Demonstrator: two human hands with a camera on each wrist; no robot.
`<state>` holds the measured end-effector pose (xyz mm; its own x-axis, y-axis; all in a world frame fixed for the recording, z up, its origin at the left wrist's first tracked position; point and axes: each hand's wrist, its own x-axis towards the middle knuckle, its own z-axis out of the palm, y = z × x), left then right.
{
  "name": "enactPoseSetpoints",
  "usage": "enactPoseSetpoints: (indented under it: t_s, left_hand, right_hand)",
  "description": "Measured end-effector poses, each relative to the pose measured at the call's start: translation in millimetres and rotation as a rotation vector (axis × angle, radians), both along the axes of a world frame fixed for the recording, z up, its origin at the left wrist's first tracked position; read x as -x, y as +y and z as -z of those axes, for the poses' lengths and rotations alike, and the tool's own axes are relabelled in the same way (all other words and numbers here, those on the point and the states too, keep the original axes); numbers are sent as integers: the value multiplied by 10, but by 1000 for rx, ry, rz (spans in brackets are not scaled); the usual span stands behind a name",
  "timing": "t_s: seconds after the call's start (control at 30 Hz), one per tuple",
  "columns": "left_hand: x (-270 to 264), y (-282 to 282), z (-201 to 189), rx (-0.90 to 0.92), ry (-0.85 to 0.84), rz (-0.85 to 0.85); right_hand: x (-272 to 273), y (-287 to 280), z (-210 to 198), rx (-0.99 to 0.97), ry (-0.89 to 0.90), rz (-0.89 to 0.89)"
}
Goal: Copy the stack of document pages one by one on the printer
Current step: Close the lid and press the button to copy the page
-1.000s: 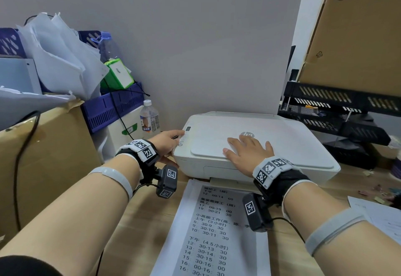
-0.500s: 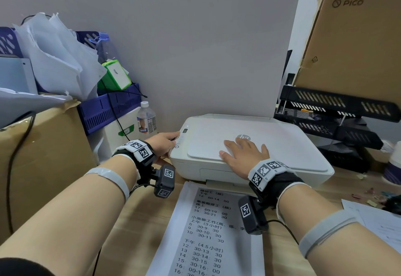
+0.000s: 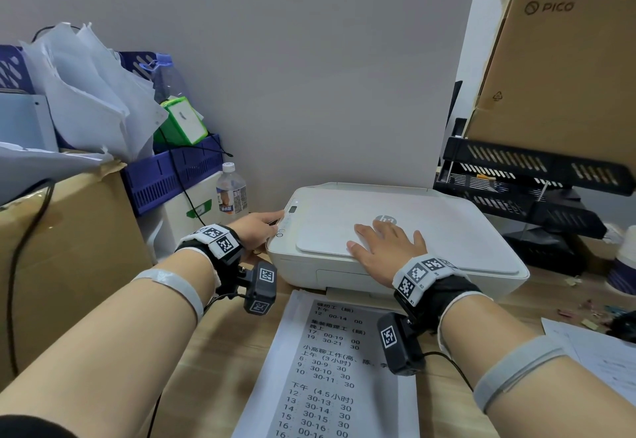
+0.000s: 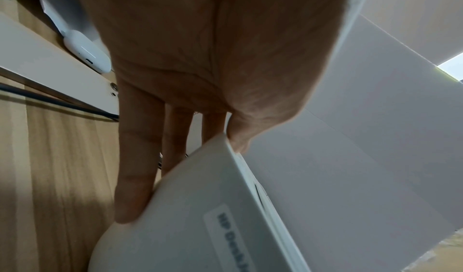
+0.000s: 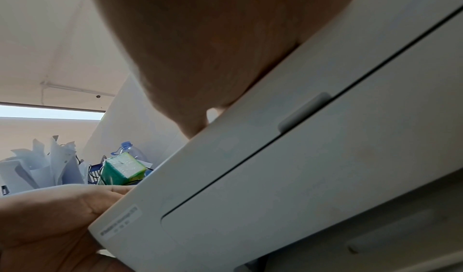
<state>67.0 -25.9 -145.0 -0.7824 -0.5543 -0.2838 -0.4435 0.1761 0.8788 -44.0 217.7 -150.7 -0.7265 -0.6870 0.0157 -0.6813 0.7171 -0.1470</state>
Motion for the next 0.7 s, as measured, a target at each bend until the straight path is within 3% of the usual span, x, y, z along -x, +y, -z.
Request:
enactPoseSetpoints:
  t_s: [0.7]
  left_hand:
    - [37,-76,60,27,5,17]
  right_hand:
    - [10,-14,15,9,1,1]
